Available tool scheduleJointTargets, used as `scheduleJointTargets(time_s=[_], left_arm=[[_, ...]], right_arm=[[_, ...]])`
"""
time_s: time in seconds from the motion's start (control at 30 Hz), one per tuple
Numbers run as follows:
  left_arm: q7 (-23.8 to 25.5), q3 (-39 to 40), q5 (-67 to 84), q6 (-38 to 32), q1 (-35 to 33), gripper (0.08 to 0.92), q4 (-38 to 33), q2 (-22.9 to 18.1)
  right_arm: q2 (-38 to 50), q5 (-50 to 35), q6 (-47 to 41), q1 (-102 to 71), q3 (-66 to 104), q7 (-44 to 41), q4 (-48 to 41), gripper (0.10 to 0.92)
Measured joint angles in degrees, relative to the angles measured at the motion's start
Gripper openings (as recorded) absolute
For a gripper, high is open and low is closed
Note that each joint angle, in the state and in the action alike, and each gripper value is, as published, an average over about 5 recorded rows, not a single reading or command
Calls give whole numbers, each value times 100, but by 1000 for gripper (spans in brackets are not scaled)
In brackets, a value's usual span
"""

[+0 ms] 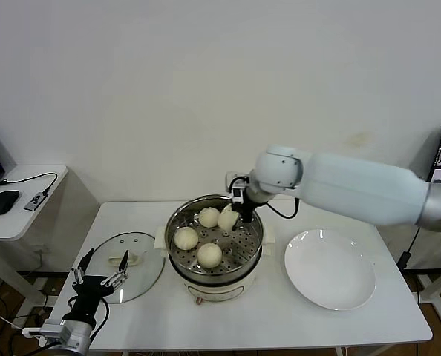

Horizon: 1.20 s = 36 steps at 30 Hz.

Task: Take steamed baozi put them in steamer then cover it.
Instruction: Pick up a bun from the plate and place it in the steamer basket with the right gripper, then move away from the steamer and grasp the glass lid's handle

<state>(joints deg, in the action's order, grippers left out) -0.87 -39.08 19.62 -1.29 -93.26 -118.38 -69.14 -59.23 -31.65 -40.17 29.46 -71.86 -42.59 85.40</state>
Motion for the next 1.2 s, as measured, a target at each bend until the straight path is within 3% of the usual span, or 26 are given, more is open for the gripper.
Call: scheduleJointTargets(time_s=[0.5,0.87,1.2], left_arm=[[1,-8,8,-14,32,823,35,16],[1,-28,0,12,-3,823,-30,74],[5,-21,-24,38,26,823,4,74]], right_arm=[[-299,300,-104,-398,-34,7,-406,529],[-122,363,-122,-411,175,34,-277,797],[807,141,199,-659,788,544,603,823]])
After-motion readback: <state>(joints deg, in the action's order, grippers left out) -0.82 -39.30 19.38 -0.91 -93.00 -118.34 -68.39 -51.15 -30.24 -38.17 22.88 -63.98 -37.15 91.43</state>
